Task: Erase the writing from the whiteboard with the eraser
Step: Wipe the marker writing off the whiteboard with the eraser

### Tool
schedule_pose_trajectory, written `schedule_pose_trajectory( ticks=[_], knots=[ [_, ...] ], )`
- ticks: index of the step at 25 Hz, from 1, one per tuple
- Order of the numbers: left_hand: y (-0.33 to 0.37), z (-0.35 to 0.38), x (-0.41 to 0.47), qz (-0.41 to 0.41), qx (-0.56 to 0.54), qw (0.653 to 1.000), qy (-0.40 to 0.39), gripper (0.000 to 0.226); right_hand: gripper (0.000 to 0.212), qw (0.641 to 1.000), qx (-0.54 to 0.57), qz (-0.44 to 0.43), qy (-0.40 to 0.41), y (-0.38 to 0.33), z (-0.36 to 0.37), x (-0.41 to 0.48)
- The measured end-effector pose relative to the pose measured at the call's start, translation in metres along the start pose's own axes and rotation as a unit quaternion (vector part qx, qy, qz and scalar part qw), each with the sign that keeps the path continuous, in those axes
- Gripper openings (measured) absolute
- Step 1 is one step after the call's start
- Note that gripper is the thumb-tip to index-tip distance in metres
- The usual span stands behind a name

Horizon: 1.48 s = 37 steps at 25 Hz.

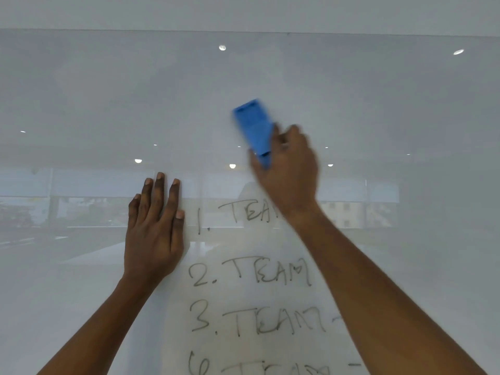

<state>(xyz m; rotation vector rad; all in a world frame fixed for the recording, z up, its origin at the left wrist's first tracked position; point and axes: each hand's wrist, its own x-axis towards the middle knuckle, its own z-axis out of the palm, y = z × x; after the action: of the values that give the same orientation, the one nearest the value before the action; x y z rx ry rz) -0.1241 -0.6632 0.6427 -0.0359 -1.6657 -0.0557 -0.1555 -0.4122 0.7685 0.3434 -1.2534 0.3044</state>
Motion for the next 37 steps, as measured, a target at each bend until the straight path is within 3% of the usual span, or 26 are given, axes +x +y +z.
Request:
schedule_pose_trajectory(
  ticks=[2, 4, 6, 8, 10, 12, 14, 16, 19, 22, 25, 28, 31, 33, 34, 35, 37],
  knots=[
    [0.002, 0.001, 0.0, -0.005, 0.002, 1.0, 0.007, 0.061, 0.063, 0.982, -0.034, 0.186, 0.023, 0.055, -0.009, 0.011],
    [0.005, 0.002, 0.0, -0.011, 0.007, 1.0, 0.011, 0.061, 0.065, 0.935, -0.052, 0.349, 0.03, 0.089, -0.02, 0.022],
    [0.007, 0.002, 0.0, -0.014, 0.013, 1.0, 0.011, 0.061, 0.064, 0.908, -0.058, 0.414, 0.034, 0.077, -0.014, 0.029],
    [0.007, 0.002, 0.0, -0.013, 0.012, 1.0, 0.01, 0.061, 0.061, 0.942, -0.023, 0.334, 0.031, 0.027, -0.006, 0.025],
    [0.005, 0.001, 0.0, -0.01, 0.006, 1.0, 0.007, 0.061, 0.059, 0.99, 0.031, 0.137, -0.001, -0.039, -0.002, 0.002],
    [0.001, 0.0, 0.0, -0.007, -0.003, 1.0, 0.0, 0.061, 0.061, 0.996, 0.049, -0.035, -0.069, -0.077, -0.002, -0.019],
    [-0.002, 0.0, 0.0, -0.003, -0.016, 1.0, -0.003, 0.061, 0.062, 0.993, 0.045, -0.085, -0.076, -0.068, -0.003, -0.019],
    [-0.001, 0.001, 0.0, 0.0, -0.02, 1.0, 0.002, 0.061, 0.06, 0.999, 0.036, -0.021, -0.029, -0.028, -0.006, -0.012],
    [-0.001, 0.001, 0.0, 0.002, -0.019, 1.0, 0.01, 0.061, 0.057, 0.984, -0.007, 0.177, 0.014, 0.068, -0.025, -0.011],
    [0.001, 0.003, 0.0, -0.002, -0.013, 1.0, 0.016, 0.061, 0.06, 0.914, -0.052, 0.399, 0.053, 0.151, -0.057, -0.024],
    [0.004, 0.003, -0.001, -0.009, -0.002, 1.0, 0.015, 0.061, 0.061, 0.872, -0.058, 0.484, 0.052, 0.161, -0.061, -0.03],
    [0.003, 0.004, -0.001, -0.009, -0.002, 1.0, 0.009, 0.061, 0.062, 0.912, -0.035, 0.405, 0.051, 0.103, -0.044, -0.034],
    [0.002, 0.003, 0.0, -0.003, -0.003, 1.0, 0.014, 0.061, 0.061, 0.989, 0.049, 0.14, -0.004, 0.022, -0.032, -0.052],
    [0.0, 0.002, 0.0, 0.001, -0.011, 1.0, 0.012, 0.06, 0.061, 0.994, 0.073, -0.038, -0.068, 0.002, -0.031, -0.059],
    [-0.001, 0.002, 0.0, 0.003, -0.014, 1.0, 0.012, 0.06, 0.061, 0.991, 0.068, -0.085, -0.079, 0.008, -0.032, -0.057],
    [-0.001, 0.001, 0.0, 0.003, -0.013, 1.0, 0.014, 0.06, 0.061, 0.992, 0.058, -0.089, -0.074, 0.021, -0.034, -0.052],
    [0.0, 0.001, 0.0, 0.0, -0.008, 1.0, 0.018, 0.059, 0.06, 0.999, 0.02, 0.029, -0.034, 0.06, -0.038, -0.045]
  ],
)
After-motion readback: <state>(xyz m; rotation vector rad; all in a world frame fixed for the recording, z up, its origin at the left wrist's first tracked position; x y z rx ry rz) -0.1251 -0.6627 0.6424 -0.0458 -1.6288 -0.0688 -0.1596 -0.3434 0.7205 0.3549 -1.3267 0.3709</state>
